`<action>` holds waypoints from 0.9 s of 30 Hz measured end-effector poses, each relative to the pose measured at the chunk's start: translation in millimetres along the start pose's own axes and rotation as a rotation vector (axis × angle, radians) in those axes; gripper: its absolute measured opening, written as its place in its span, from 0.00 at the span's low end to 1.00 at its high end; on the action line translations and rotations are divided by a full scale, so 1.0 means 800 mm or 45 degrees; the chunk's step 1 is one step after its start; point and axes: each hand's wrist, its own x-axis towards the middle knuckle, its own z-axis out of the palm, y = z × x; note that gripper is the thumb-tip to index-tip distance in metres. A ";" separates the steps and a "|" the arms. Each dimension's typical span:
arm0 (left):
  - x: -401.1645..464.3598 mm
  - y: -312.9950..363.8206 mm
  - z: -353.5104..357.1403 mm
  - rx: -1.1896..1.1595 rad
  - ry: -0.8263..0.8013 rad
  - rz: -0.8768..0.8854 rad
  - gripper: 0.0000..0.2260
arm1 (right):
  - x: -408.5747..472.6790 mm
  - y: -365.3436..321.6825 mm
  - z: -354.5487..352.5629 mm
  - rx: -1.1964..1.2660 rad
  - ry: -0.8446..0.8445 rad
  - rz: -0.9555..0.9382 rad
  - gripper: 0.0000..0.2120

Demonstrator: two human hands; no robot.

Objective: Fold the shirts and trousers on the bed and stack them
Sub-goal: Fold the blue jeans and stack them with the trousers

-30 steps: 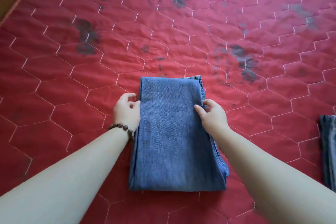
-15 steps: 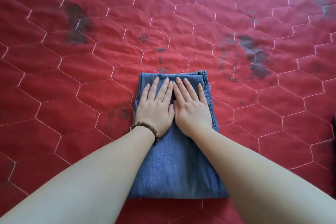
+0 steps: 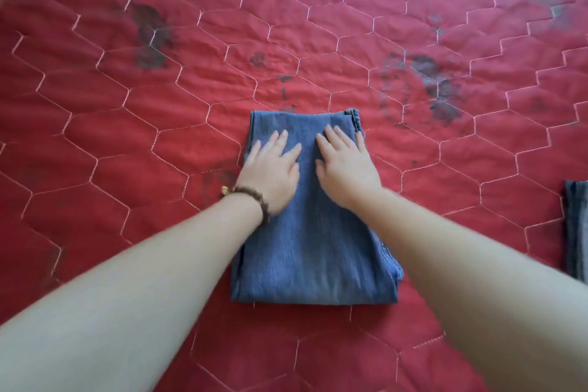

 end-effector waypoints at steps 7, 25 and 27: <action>-0.156 0.034 0.107 0.250 0.148 0.071 0.26 | -0.167 -0.025 0.096 0.005 0.193 -0.223 0.27; -0.156 0.007 0.099 -0.321 0.511 -0.282 0.22 | -0.175 -0.007 0.101 0.214 0.482 0.559 0.28; -0.161 0.011 0.098 -0.369 0.579 -0.287 0.21 | -0.183 -0.004 0.099 0.241 0.414 0.575 0.29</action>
